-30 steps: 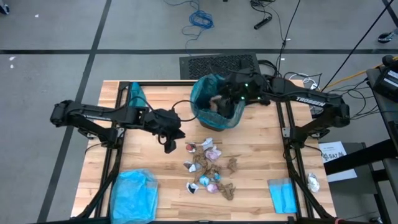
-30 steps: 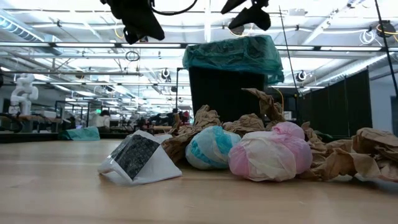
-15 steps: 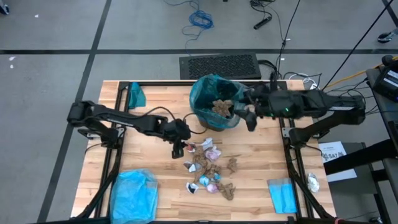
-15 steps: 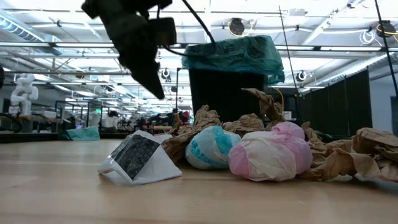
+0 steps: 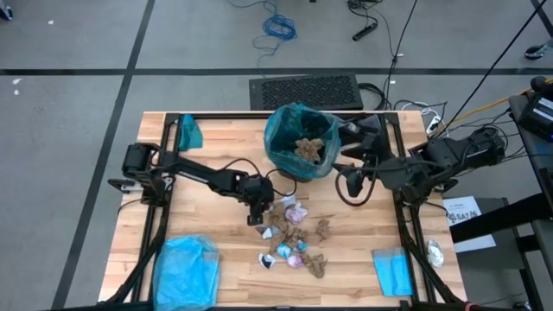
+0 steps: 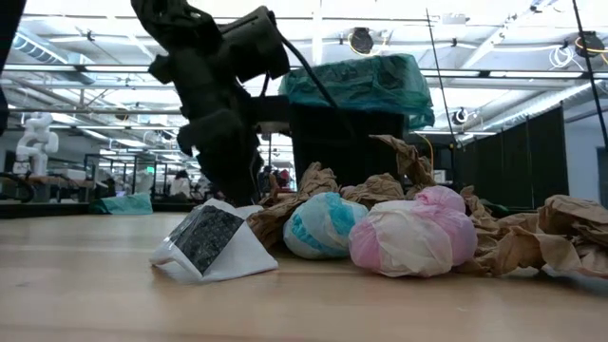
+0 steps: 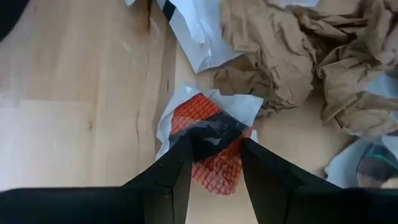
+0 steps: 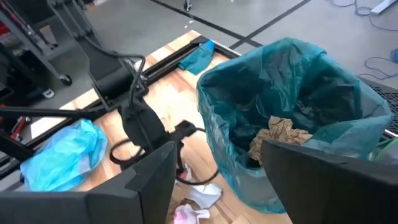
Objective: Place trash/remove bag and relplace
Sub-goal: Put the white paper into the blue trash bag inside the black trash bin
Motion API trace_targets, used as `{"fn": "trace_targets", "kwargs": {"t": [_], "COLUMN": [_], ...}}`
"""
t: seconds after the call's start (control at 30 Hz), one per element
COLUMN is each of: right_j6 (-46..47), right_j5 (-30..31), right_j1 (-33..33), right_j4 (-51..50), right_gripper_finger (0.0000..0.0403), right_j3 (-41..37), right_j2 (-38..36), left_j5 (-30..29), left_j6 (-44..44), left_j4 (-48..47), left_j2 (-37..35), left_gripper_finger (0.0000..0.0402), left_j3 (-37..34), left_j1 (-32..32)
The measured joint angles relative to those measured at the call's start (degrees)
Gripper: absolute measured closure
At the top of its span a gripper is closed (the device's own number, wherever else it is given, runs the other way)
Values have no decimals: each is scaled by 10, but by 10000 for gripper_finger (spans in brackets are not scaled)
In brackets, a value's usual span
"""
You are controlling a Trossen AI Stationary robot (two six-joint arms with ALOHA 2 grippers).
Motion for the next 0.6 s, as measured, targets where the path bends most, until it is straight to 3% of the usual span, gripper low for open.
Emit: {"fn": "trace_targets", "kwargs": {"t": [0.1,0.23,0.37,0.47,0.6], "right_j6": [9,33,74,117,181], "right_j5": [12,13,11,9,9], "right_j1": [11,23,46,68,96], "right_j4": [-2,-23,-63,-104,-142], "right_gripper_finger": [181,186,190,191,191], "right_j3": [0,0,0,0,-25], "right_j2": [0,0,0,0,2], "left_j5": [-13,-13,-7,-8,-54], "left_j6": [-29,-53,-93,-117,-124], "left_j4": [1,-5,-23,-41,-59], "left_j2": [6,-6,-47,-118,-224], "left_gripper_finger": [296,383,397,398,399], "left_j3": [1,1,1,14,51], "left_j1": [-2,-4,-11,-25,-43]}}
